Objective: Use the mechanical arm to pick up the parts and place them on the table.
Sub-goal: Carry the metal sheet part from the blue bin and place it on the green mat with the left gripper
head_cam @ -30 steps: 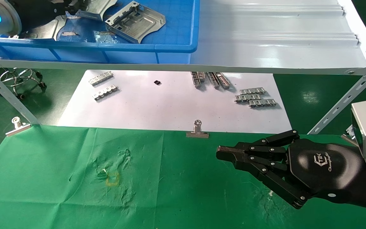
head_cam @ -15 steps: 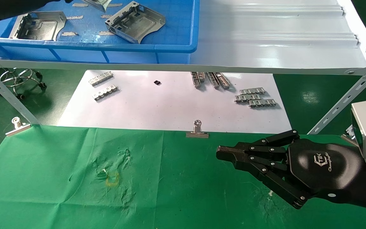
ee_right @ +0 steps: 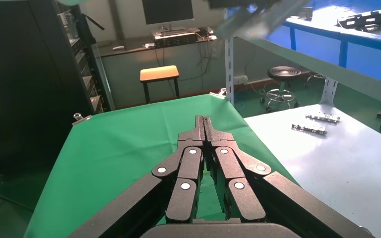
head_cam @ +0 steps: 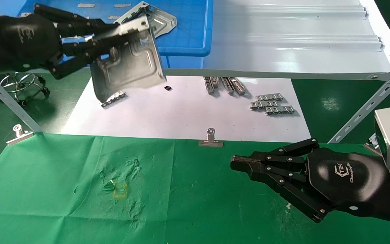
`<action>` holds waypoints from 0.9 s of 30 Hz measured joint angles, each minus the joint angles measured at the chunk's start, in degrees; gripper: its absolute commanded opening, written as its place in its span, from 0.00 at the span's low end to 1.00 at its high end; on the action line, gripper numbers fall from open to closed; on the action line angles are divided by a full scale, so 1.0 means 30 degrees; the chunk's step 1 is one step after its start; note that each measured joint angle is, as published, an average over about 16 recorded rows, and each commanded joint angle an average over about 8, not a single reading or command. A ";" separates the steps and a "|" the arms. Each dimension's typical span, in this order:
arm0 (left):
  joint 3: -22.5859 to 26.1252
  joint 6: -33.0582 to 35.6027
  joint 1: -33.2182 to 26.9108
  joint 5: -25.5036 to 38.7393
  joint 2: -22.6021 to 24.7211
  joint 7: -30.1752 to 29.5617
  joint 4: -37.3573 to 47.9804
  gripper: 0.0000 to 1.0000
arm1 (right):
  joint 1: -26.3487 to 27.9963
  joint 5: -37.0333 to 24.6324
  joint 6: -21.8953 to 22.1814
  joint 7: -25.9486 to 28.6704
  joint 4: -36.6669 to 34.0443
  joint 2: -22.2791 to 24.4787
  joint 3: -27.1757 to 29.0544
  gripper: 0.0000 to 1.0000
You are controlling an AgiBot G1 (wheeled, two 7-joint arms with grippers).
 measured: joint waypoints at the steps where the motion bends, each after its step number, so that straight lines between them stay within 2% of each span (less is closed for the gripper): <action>1: 0.0219 0.0230 0.0289 -0.0123 -0.0230 0.0295 -0.0447 0.00 | 0.0000 0.0000 0.0000 0.0000 0.0000 0.0000 0.0000 0.00; 8: 0.2453 0.0508 0.2423 -0.0515 -0.1688 0.2120 -0.3512 0.00 | 0.0000 0.0000 0.0000 0.0000 0.0000 0.0000 0.0000 0.00; 13: 0.4249 0.0335 0.3535 -0.0164 -0.2190 0.3195 -0.4318 0.00 | 0.0000 0.0000 0.0000 0.0000 0.0000 0.0000 0.0000 0.00; 19: 0.5856 0.0154 0.4077 0.0693 -0.1911 0.4470 -0.3297 0.00 | 0.0000 0.0000 0.0000 0.0000 0.0000 0.0000 0.0000 0.00; 27: 0.6795 -0.0096 0.4089 0.1168 -0.0855 0.5996 -0.0706 0.00 | 0.0000 0.0000 0.0000 0.0000 0.0000 0.0000 0.0000 0.00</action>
